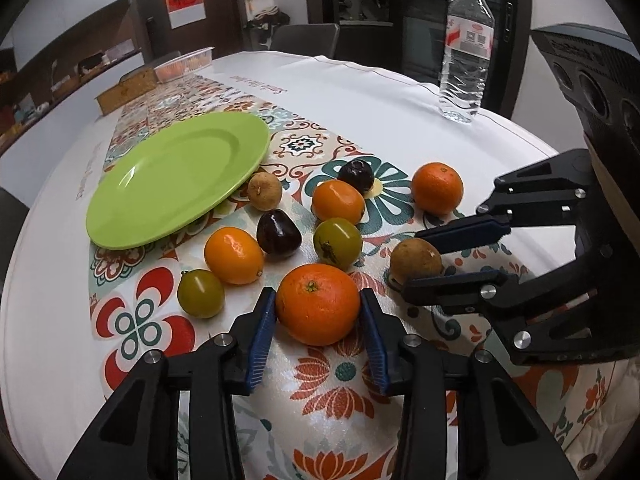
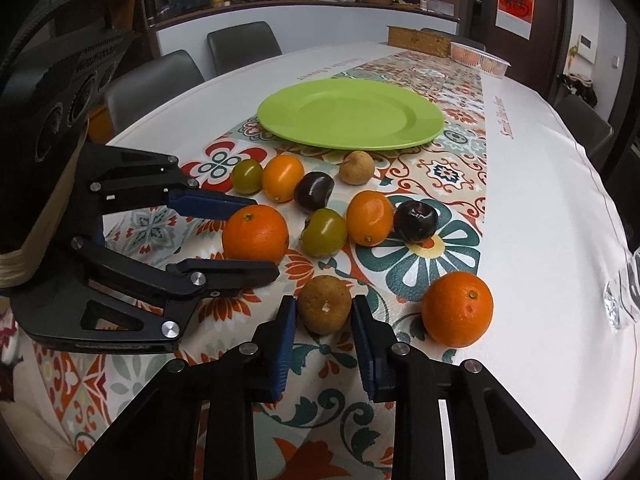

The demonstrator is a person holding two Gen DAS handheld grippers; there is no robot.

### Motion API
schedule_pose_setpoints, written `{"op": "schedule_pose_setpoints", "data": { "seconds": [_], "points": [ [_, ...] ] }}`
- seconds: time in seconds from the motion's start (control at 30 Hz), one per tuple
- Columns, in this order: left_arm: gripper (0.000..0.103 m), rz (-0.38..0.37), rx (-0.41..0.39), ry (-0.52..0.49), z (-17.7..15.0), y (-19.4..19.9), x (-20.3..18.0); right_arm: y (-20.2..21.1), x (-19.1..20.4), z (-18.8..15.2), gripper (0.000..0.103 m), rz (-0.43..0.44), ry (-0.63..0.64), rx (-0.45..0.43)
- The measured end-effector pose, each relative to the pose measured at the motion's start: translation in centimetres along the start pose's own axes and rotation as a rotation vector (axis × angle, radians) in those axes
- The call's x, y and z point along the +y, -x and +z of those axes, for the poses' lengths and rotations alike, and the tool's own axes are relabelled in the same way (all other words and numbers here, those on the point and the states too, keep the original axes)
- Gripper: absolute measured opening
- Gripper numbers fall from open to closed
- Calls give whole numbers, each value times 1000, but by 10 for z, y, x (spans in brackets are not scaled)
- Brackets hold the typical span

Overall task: Organize fruits
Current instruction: 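Grasp the large orange with the left gripper while the right gripper grasps a kiwi, then carry the orange and kiwi onto the green plate and open both grippers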

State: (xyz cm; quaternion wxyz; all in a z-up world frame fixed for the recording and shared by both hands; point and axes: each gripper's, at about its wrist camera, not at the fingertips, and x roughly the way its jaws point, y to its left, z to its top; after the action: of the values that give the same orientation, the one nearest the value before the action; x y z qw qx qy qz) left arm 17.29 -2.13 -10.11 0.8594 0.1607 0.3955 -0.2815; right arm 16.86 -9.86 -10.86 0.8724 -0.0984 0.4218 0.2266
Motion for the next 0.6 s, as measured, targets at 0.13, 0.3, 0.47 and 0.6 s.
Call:
{"op": "schedule_pose_setpoints", "data": {
  "seconds": [0.13,0.3,0.47,0.6],
  "points": [
    [40,10,1,58,0,4,1,5,-2,0,29,-1,-11,-10],
    [40,47,-15,126,0,20,-1,16,-4,3,29,-5,-29,-43],
    [40,115,-52,180,4,40,-1,30,-5,10,29,-4,-48,-90],
    [40,159,-77,214,9,52,1,39,-3,18,29,-7,-54,-123]
  ]
}}
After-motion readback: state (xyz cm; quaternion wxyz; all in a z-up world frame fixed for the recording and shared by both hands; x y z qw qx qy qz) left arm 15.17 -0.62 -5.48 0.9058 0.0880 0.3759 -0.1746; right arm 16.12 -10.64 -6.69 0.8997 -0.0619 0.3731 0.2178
